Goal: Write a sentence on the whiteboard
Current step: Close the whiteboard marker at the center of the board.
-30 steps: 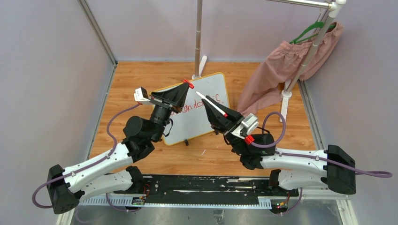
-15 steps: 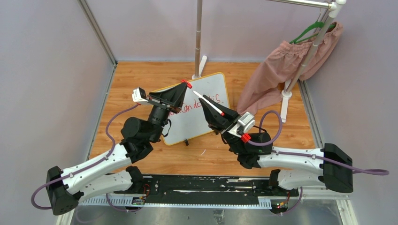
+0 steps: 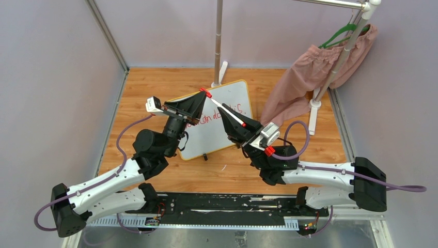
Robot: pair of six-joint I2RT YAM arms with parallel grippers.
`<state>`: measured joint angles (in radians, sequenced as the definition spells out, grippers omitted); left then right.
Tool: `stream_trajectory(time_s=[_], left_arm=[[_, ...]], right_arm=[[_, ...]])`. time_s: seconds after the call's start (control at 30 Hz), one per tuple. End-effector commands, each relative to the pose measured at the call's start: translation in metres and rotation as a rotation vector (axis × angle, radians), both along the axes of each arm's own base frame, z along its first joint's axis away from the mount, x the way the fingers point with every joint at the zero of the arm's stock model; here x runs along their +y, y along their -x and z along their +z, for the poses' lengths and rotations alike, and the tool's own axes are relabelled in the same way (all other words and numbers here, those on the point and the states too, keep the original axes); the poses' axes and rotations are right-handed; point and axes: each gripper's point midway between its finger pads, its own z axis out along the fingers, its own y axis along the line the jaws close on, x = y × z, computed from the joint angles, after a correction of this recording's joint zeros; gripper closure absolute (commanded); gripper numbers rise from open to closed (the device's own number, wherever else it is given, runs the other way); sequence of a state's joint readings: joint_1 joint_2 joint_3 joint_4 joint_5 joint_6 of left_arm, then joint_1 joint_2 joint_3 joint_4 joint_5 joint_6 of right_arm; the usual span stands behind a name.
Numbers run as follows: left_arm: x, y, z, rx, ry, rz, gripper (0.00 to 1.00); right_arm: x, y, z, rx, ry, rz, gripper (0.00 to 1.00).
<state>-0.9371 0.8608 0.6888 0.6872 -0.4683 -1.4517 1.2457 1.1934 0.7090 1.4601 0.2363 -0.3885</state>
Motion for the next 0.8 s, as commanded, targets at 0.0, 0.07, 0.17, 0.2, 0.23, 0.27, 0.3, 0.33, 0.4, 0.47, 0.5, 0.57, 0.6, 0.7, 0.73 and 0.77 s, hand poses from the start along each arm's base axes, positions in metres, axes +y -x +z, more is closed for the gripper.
stream_trajectory(time_s=[0.0,0.07,0.17,0.2,0.23,0.27,0.3,0.33,0.4,0.47,0.5,0.57,0.6,0.7,0.73,0.77], left_arm=[[0.002,0.004,0.006,-0.023,0.017,-0.017,1.00],[0.000,0.004,0.005,-0.022,0.017,-0.025,1.00],[0.000,0.005,0.005,-0.024,0.017,-0.028,1.00],[0.001,0.006,0.005,-0.024,0.017,-0.028,1.00],[0.000,0.006,0.004,-0.023,0.017,-0.030,1.00],[0.001,0.006,0.004,-0.024,0.016,-0.030,1.00],[0.001,0.006,0.003,-0.022,0.015,-0.028,1.00],[0.002,0.005,0.002,-0.021,0.015,-0.024,1.00],[0.004,0.004,0.000,-0.014,0.017,-0.014,1.00],[0.006,0.004,-0.001,-0.009,0.019,-0.003,1.00],[0.007,0.003,-0.002,-0.007,0.018,0.001,1.00],[0.010,0.003,-0.002,-0.004,0.020,0.015,1.00],[0.011,0.002,-0.002,-0.003,0.017,0.020,1.00],[0.011,0.003,-0.002,-0.003,0.018,0.015,1.00],[0.010,0.004,-0.002,-0.005,0.017,0.011,1.00],[0.009,0.004,-0.001,-0.008,0.017,0.005,1.00]], right_arm=[[-0.015,0.003,0.027,-0.032,-0.106,0.000,1.00],[-0.014,0.003,0.027,-0.032,-0.105,-0.001,1.00],[-0.014,0.002,0.027,-0.030,-0.106,-0.006,1.00],[-0.014,0.001,0.027,-0.030,-0.108,-0.007,1.00],[-0.014,0.001,0.027,-0.029,-0.109,-0.009,1.00],[-0.015,0.001,0.027,-0.028,-0.111,-0.011,1.00],[-0.015,0.001,0.028,-0.029,-0.114,-0.011,1.00],[-0.016,0.002,0.029,-0.032,-0.119,-0.008,1.00],[-0.018,0.004,0.031,-0.038,-0.125,0.003,1.00],[-0.020,0.006,0.032,-0.044,-0.128,0.011,1.00],[-0.022,0.008,0.033,-0.046,-0.132,0.015,1.00],[-0.024,0.008,0.033,-0.046,-0.135,0.014,1.00],[-0.025,0.008,0.033,-0.046,-0.135,0.013,1.00],[-0.026,0.007,0.032,-0.040,-0.132,0.001,1.00],[-0.025,0.006,0.031,-0.038,-0.129,-0.005,1.00],[-0.025,0.004,0.030,-0.033,-0.127,-0.010,1.00]])
